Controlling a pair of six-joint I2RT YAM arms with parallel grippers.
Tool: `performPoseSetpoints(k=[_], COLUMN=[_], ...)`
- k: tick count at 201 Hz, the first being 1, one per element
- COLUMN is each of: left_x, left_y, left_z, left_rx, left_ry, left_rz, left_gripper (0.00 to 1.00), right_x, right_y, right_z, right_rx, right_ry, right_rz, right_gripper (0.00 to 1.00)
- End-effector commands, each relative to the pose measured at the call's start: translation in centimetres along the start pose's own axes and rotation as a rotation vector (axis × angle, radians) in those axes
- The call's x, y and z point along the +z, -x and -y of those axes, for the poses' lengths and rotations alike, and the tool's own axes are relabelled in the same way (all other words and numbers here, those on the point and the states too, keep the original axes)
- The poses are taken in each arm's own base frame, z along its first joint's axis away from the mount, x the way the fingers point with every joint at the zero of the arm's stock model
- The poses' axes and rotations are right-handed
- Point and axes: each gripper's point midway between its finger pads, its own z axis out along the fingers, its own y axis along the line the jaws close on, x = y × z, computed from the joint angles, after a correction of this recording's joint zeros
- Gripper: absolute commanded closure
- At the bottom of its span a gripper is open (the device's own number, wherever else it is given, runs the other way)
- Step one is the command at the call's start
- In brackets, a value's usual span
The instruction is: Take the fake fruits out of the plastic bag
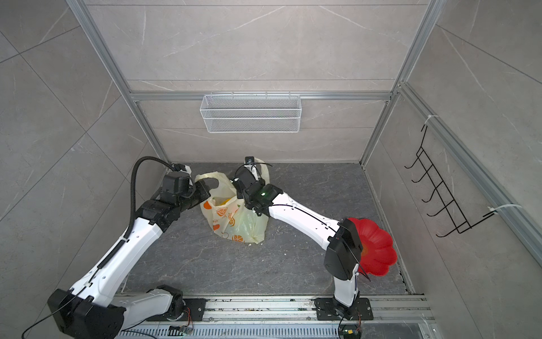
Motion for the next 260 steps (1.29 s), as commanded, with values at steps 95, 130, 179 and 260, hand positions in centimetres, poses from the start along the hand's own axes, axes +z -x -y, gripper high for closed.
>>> performPoseSetpoints(k=[95,130,179,260], left_x=[-0.8,1.7,5.0,-0.2], left_y=[-1.9,-9.1,-14.4,-14.7], left_z=[1.2,-4.7,-7.5,-6.7], left_rx=[-0.226,-0.261,-0.287,-0.058], left_ry=[-0.269,-0.198,-0.120,-0.059], left_rz=[0.018,-0.061,-0.232,-0.187], left_gripper=[1.00,1.00,1.00,0.51], right_x=[-6.6,-4.8,-4.5,-4.6], right_y=[-3.2,-11.8,-16.3,-15.0], right_z=[8.7,11.6,14.1,11.6], right_rx=[0.267,0.367,0.403,0.355], right_ry=[0.121,0.076,0.011,0.118], right_rz=[0.022,-0.064,-0.099,-0.113], right_gripper=[0.99,1.00,1.00,1.00])
